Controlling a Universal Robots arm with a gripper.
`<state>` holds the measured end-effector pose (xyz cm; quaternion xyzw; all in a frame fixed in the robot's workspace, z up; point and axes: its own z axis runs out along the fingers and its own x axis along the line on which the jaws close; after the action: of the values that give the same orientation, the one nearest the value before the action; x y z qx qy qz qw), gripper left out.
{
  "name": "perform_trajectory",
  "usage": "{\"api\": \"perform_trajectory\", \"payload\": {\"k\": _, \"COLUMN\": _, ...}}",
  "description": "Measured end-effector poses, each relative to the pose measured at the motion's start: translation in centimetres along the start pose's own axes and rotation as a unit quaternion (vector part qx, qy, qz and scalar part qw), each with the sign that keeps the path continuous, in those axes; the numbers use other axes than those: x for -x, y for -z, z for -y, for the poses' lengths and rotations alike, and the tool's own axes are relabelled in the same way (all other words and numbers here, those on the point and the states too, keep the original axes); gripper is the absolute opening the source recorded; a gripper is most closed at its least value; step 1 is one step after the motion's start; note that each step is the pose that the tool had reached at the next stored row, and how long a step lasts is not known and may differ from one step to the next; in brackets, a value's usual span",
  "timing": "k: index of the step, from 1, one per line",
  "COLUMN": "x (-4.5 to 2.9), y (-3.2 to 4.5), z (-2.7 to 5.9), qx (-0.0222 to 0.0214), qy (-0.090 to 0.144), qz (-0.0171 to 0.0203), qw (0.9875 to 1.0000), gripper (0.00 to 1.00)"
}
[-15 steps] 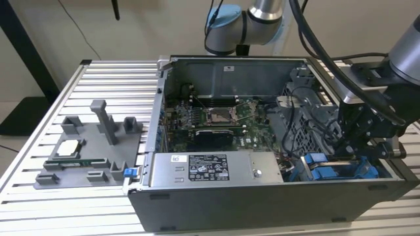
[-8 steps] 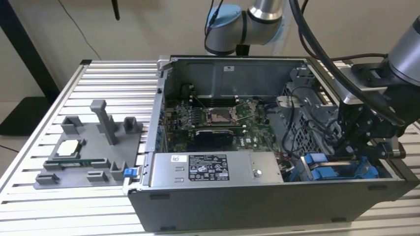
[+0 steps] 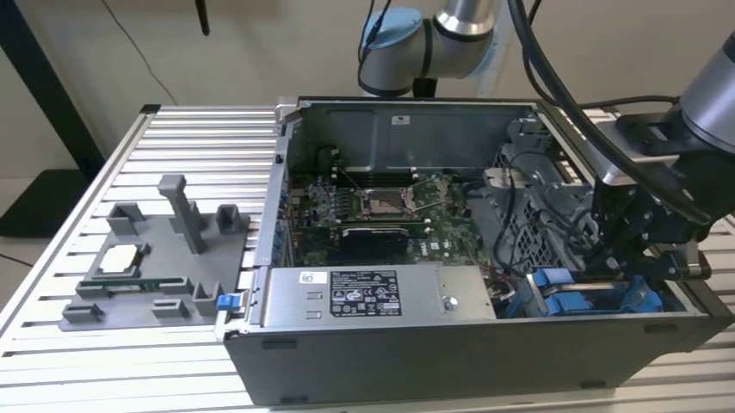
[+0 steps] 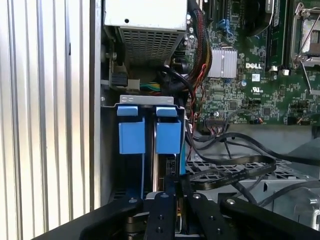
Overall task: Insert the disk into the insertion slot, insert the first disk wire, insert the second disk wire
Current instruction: 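Insert the second disk wire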
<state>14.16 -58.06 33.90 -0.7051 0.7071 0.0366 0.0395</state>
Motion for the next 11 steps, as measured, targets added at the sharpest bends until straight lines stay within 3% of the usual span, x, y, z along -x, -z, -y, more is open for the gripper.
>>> {"api": "perform_trajectory", "payload": {"k": 3, "x": -0.01, "y": -0.14, "z": 0.01, "qx": -0.0002, "qy": 0.0, "qz": 0.0002, "qw": 1.0, "gripper": 0.0}}
{"api": "perform_trajectory", "payload": {"k": 4, "x": 0.0, "y": -0.16, "z": 0.01, "qx": -0.0002, "qy": 0.0, "qz": 0.0005, "qw": 1.0, "gripper": 1.0}}
{"api": "perform_trajectory", "payload": {"k": 7, "x": 0.0, "y": -0.08, "z": 0.01, "qx": 0.0005, "qy": 0.0, "qz": 0.0006, "qw": 1.0, "gripper": 1.0}}
{"api": "perform_trajectory", "payload": {"k": 11, "x": 0.13, "y": 1.11, "z": 0.01, "qx": 0.0018, "qy": 0.0, "qz": 0.0003, "qw": 1.0, "gripper": 1.0}}
